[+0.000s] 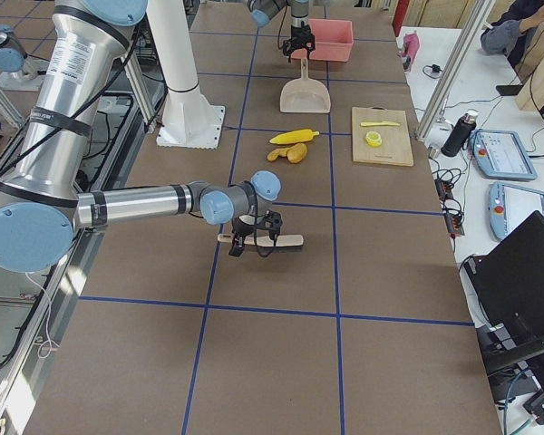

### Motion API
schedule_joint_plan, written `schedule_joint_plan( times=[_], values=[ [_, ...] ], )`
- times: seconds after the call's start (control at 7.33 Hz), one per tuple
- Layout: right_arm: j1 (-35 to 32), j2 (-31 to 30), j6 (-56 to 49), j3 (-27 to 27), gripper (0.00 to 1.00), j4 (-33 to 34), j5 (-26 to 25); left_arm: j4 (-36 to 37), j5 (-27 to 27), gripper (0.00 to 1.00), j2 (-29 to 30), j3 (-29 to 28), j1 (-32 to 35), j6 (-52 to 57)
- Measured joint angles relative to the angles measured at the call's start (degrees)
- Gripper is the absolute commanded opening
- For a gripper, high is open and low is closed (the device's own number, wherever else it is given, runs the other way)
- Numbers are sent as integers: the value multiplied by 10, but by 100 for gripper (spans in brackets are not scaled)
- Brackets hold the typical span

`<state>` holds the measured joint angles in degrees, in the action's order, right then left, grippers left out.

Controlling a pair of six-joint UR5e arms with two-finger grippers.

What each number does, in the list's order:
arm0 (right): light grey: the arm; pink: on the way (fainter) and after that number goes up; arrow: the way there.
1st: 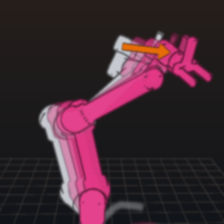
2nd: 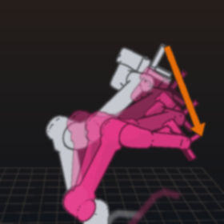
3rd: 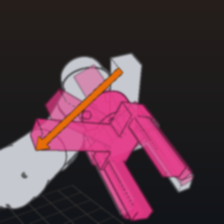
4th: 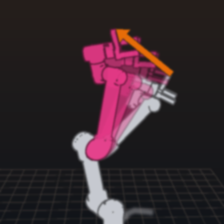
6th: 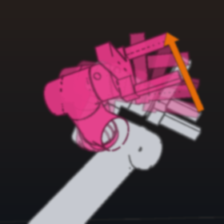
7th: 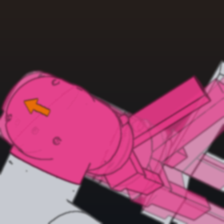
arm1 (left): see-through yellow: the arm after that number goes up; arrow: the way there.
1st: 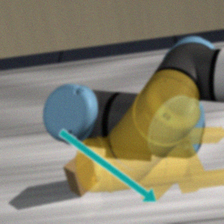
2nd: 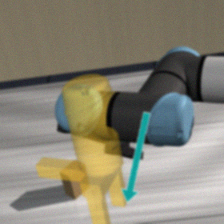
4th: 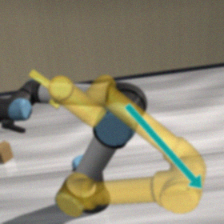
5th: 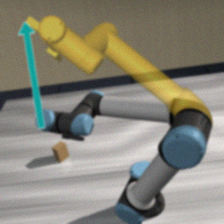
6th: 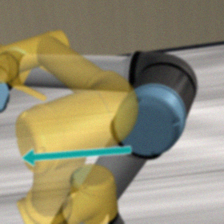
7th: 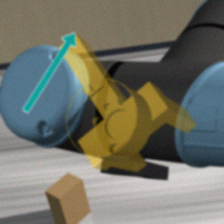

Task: Sweep and dump trash into bin
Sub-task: 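Grasp the dustpan handle with the left gripper while the right gripper grasps the brush handle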

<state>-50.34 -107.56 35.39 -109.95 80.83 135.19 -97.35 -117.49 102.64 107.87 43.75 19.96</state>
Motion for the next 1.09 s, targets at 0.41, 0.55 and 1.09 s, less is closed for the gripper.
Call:
schedule_joint_plan(
  times=[0.41,0.55,1.09],
  values=[
    [5,11,1,6,56,0,1,18,5,99,12,-14,12,83],
    [6,15,1,8,46,0,1,19,5,99,21,-24,19,89],
    [12,19,2,14,0,0,0,16,3,98,59,-85,24,91]
  ],
)
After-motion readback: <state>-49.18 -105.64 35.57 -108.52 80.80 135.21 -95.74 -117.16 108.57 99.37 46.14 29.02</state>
